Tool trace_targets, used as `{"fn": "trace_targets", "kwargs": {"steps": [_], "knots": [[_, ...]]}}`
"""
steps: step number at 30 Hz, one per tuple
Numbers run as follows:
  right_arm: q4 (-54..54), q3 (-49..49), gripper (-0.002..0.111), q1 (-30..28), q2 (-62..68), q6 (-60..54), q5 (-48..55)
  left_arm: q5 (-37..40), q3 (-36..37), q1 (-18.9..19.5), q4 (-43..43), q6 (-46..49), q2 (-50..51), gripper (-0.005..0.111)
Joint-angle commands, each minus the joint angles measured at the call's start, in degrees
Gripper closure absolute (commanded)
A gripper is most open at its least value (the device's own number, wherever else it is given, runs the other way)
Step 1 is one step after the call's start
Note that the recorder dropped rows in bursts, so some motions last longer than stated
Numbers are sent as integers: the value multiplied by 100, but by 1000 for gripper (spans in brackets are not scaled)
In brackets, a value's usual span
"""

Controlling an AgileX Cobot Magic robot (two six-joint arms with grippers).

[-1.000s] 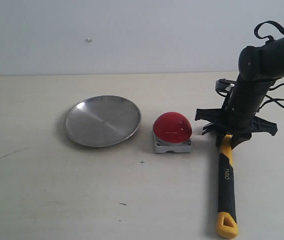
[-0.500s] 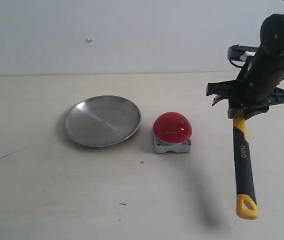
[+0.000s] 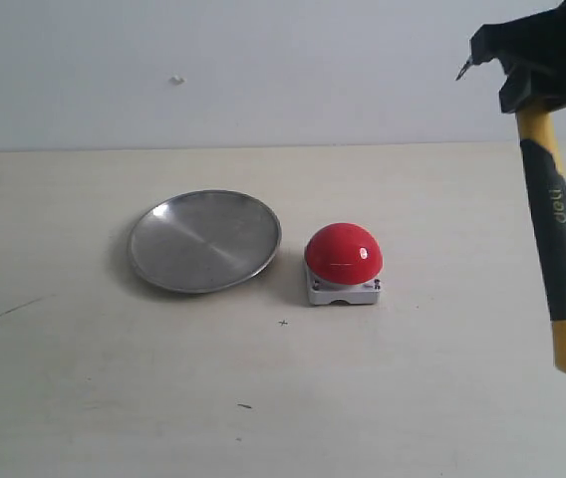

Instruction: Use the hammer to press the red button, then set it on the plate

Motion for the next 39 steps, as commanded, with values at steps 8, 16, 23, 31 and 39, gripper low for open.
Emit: {"fn": "trace_targets", "kwargs": {"steps": [8, 16, 23, 31, 39], "knots": [[174, 176, 108, -24, -1304, -693, 385, -607, 19, -31, 38, 20, -31, 107], [868, 740, 108, -24, -1514, -1212, -266, -3013, 19, -31, 21, -45, -31, 107], [919, 909, 108, -24, -1514, -1442, -832, -3711, 19, -31, 45, -2878, -31, 107], [2016, 909, 108, -24, -1514, -2225, -1004, -5692, 19, -41, 3892, -8597, -31, 107], [2858, 909, 108, -24, -1514, -2892, -954, -7197, -570, 168, 5800, -9193, 939, 105]]}}
